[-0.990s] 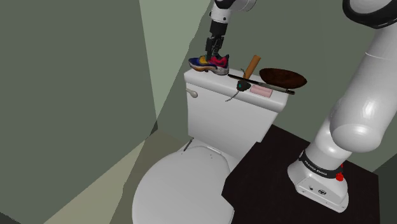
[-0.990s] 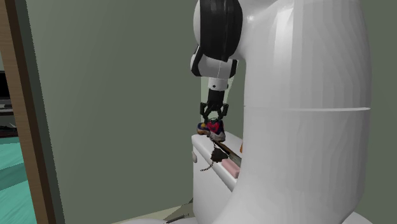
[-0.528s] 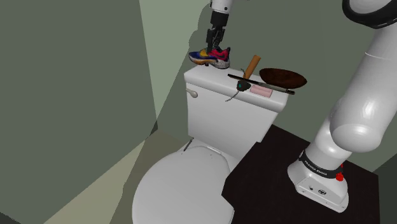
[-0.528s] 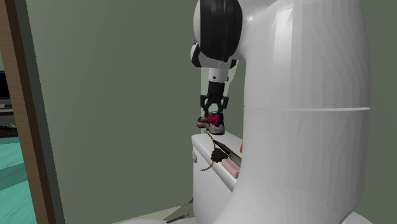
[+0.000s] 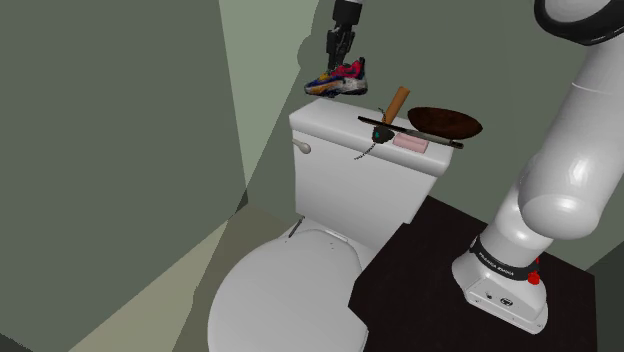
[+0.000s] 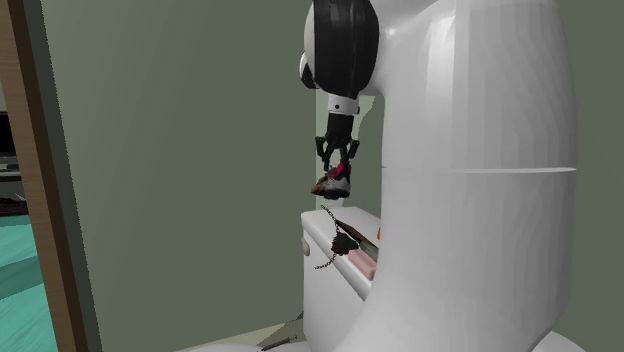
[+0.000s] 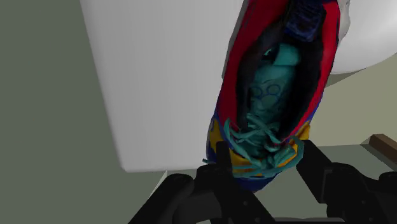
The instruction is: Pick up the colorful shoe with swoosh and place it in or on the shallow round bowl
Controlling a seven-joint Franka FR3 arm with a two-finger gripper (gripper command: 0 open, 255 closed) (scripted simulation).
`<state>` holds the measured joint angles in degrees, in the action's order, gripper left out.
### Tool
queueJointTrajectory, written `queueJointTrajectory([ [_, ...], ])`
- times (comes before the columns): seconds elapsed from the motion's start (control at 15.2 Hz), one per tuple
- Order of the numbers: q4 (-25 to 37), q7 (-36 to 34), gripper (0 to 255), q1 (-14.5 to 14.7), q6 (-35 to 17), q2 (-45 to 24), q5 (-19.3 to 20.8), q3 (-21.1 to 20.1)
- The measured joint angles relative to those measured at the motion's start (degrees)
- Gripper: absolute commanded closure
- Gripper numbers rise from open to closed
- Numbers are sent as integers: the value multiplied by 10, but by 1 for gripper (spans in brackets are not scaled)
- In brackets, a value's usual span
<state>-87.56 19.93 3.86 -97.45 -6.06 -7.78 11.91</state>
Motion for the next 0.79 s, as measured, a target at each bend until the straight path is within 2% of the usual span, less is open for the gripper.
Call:
queueJointTrajectory([
  [0.33, 52, -3, 255, -2, 40, -12, -2, 1],
  [0.46, 30, 3, 255, -4, 41, 10, 2, 4],
  [0.79, -84, 26, 255, -16, 31, 114, 23, 15],
])
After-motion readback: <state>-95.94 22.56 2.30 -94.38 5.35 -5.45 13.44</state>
